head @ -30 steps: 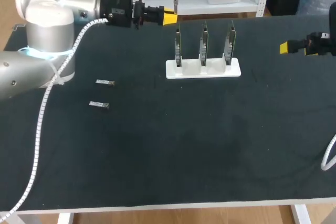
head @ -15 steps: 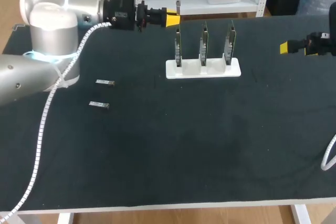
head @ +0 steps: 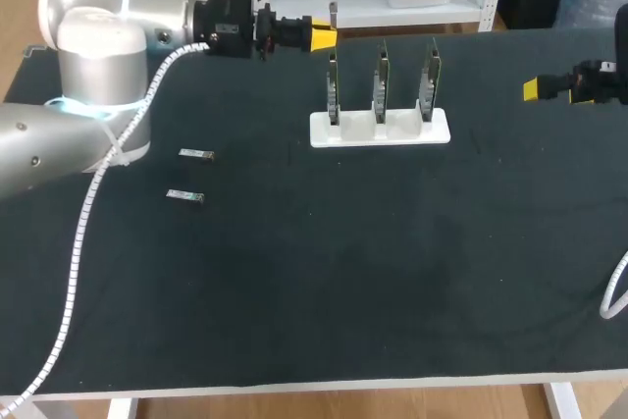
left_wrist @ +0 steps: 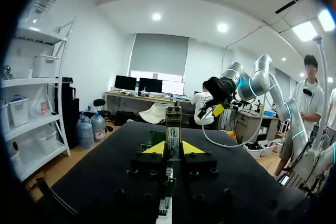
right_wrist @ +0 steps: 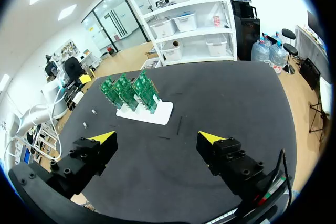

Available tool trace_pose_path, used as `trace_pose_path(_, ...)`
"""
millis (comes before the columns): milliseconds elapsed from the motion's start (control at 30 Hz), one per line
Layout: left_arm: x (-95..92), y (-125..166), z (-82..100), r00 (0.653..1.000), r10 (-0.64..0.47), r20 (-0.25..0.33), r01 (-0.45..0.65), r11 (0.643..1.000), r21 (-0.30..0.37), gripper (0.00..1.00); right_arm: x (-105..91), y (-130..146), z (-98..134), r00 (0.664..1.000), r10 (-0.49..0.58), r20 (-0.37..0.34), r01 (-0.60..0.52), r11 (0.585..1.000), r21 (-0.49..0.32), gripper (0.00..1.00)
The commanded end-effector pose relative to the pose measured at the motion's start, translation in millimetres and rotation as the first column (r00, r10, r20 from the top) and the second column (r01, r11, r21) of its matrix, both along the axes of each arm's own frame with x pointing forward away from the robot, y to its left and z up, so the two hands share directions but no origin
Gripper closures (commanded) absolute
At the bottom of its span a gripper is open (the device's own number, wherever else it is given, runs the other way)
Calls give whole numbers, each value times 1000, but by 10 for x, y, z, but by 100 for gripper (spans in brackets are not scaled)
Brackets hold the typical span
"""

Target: Pick up the optical module with the left hand, and insert it into the network port with the right hand.

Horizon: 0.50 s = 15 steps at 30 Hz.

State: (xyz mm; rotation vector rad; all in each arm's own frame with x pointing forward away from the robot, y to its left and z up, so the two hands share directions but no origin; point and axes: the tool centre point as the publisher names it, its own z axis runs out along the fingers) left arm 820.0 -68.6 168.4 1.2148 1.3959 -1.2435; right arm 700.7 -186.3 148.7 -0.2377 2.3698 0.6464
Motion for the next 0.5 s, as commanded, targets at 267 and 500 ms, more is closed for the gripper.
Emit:
trace_pose_path(267,-25,-17,-5,1000,-5,-3,5,1000,-3,100,-10,12,12,1000,-7,-1,7,1000,-6,0)
trace_pose_path(500,-30,-27,6,1000,-14,8,14,1000,-3,100,-10,12,12,1000,-7,-1,7,1000,-6,0)
